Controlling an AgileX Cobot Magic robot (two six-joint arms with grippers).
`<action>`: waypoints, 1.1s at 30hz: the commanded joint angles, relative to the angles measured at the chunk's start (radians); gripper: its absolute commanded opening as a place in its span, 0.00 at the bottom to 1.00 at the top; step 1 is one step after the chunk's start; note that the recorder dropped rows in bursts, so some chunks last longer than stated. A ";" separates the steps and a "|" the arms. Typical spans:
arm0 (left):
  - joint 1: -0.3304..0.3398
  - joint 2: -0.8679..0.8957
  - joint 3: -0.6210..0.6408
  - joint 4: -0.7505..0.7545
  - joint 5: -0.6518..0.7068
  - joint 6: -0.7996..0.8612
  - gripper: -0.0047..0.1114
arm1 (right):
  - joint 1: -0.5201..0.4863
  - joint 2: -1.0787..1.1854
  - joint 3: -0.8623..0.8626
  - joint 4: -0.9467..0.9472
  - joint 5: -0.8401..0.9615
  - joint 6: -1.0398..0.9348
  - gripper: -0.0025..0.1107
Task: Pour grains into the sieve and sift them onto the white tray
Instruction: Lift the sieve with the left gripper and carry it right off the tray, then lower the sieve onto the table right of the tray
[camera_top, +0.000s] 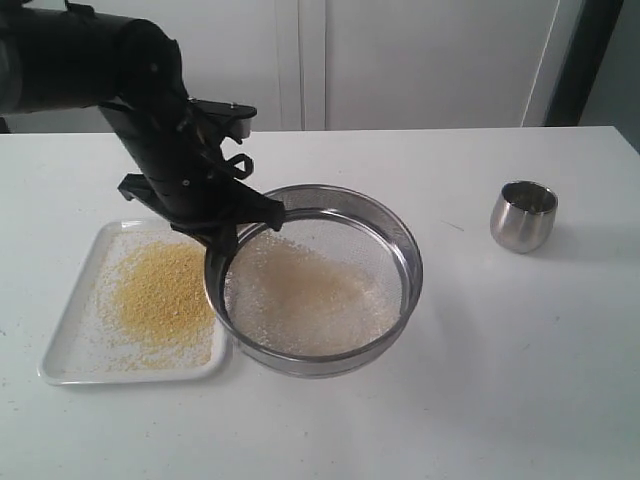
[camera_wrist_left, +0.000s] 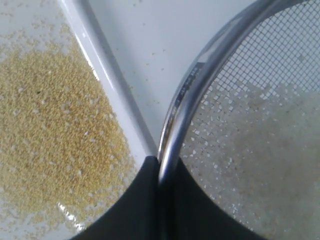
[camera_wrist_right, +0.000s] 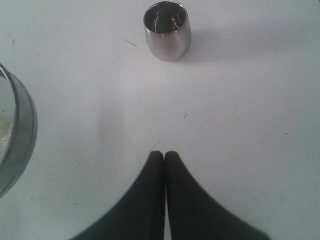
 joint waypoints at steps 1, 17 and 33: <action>-0.035 0.043 -0.062 -0.029 -0.009 -0.016 0.04 | 0.002 -0.006 0.003 0.000 -0.007 0.003 0.02; -0.125 0.247 -0.221 -0.038 -0.086 -0.063 0.04 | 0.002 -0.006 0.003 0.000 -0.007 0.003 0.02; -0.164 0.326 -0.281 -0.044 -0.094 -0.066 0.04 | 0.002 -0.006 0.003 0.000 -0.007 0.003 0.02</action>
